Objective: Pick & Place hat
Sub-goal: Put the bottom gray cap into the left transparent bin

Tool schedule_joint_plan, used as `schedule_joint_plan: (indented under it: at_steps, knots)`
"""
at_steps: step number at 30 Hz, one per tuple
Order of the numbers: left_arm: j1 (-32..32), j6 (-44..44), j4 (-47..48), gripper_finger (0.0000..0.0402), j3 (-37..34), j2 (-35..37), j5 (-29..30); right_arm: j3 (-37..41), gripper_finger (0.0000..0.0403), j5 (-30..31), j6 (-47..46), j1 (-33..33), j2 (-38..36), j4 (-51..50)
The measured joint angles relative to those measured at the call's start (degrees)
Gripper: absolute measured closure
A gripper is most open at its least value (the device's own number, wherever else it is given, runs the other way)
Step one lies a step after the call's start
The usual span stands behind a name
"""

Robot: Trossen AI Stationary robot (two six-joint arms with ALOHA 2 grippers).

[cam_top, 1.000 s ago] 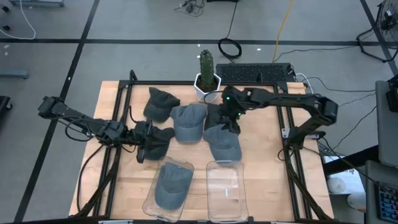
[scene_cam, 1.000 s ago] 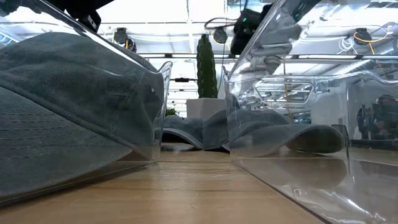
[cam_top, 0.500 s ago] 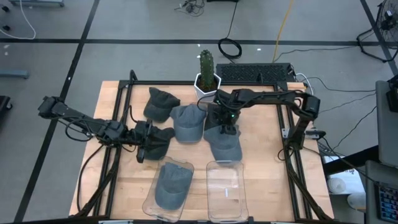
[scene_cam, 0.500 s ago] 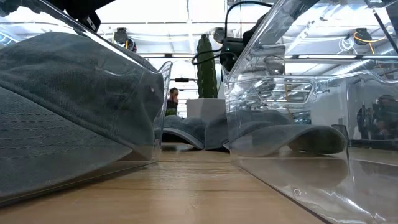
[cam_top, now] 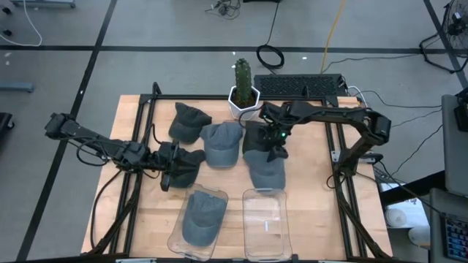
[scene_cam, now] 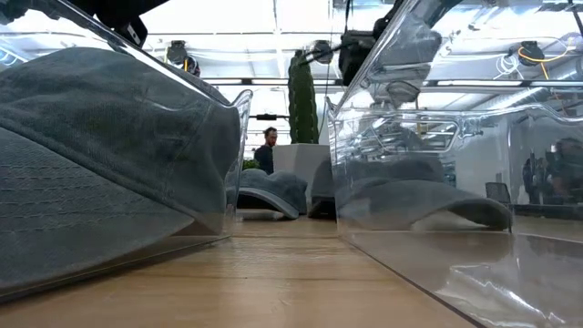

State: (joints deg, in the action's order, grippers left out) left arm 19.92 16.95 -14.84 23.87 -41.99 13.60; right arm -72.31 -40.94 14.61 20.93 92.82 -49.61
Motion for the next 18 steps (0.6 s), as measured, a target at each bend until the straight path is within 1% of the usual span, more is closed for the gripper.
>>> schedule_joint_plan:
  at_steps: [4,6,9,14,16,18]
  knots:
    - [0.0,0.0,0.0,0.0325,-0.02,-0.01,0.01,0.04,0.0149,-5.57,-0.75,-0.78,-1.21,-1.54]
    - [0.0,0.0,-0.01,0.0325,-0.01,-0.01,0.01,0.04,0.0149,-5.23,-0.87,-1.33,-1.5,-2.48]
    - [0.0,0.0,-0.01,0.0325,0.0,-0.01,0.01,0.04,0.0149,0.08,-0.76,-2.2,-1.57,-2.35]
    - [0.0,0.0,0.0,0.0325,-0.01,-0.01,0.01,0.05,0.0149,14.41,-0.15,-3.41,-0.19,1.45]
    - [0.0,-0.01,0.0,0.0325,-0.01,-0.01,0.01,0.09,0.0149,18.01,0.99,-3.43,0.26,2.81]
    - [0.0,-0.02,0.01,0.0325,-0.02,-0.01,0.01,0.07,0.0149,20.07,1.22,-3.43,0.6,5.49]
